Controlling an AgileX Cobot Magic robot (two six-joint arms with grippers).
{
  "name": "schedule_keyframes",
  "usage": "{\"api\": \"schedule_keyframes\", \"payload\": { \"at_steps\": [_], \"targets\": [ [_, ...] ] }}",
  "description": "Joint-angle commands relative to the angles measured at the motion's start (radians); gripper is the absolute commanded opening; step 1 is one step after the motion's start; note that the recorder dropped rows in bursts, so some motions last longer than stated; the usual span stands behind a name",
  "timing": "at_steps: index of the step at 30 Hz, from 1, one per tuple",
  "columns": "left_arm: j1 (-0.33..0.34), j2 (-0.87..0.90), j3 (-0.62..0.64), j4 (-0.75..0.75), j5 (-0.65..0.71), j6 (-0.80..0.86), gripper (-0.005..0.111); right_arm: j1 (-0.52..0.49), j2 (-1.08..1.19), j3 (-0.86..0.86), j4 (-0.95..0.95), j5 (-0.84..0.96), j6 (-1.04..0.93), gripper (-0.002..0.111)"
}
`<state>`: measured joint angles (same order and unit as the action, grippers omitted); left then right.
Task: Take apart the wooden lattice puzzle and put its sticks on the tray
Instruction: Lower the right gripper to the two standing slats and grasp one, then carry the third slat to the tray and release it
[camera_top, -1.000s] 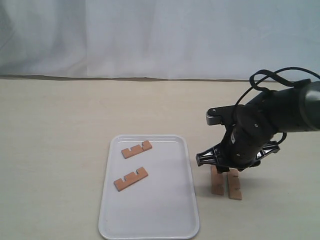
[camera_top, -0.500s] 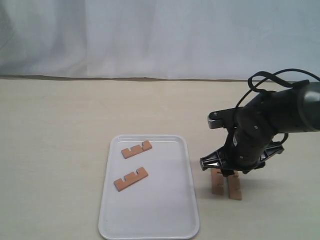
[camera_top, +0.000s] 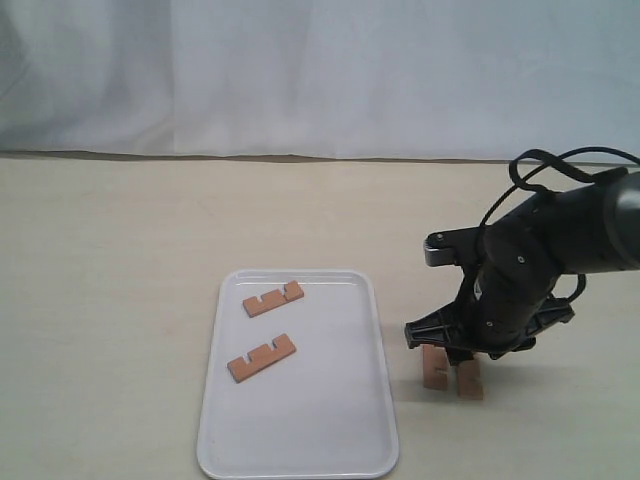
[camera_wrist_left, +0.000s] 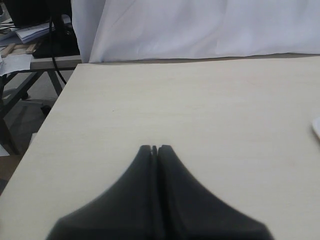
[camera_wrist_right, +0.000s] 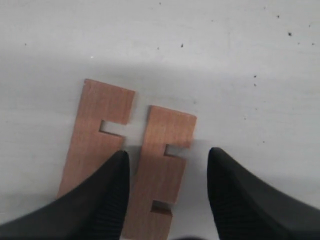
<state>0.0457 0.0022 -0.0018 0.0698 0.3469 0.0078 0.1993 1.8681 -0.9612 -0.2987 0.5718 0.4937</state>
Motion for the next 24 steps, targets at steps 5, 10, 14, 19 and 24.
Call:
{"api": "schedule_keyframes", "payload": {
  "at_steps": [5, 10, 14, 19, 24],
  "targets": [
    [0.0, -0.002, 0.002, -0.001, -0.016, -0.001, 0.0, -0.005, 0.001, 0.017, 0.025, -0.027, -0.011, 0.046],
    [0.0, -0.002, 0.002, -0.001, -0.016, -0.001, 0.0, -0.005, 0.001, 0.036, 0.025, -0.055, -0.009, 0.046],
    [0.0, -0.002, 0.002, -0.001, -0.016, -0.001, 0.0, -0.005, 0.001, 0.036, 0.025, -0.055, 0.0, 0.046],
    [0.0, -0.002, 0.002, -0.001, -0.016, -0.001, 0.0, -0.005, 0.002, 0.05, 0.029, -0.075, 0.015, 0.046],
    [0.0, -0.002, 0.002, -0.001, -0.016, -0.001, 0.0, -0.036, 0.002, 0.08, 0.029, -0.106, 0.026, 0.038]
  ]
}}
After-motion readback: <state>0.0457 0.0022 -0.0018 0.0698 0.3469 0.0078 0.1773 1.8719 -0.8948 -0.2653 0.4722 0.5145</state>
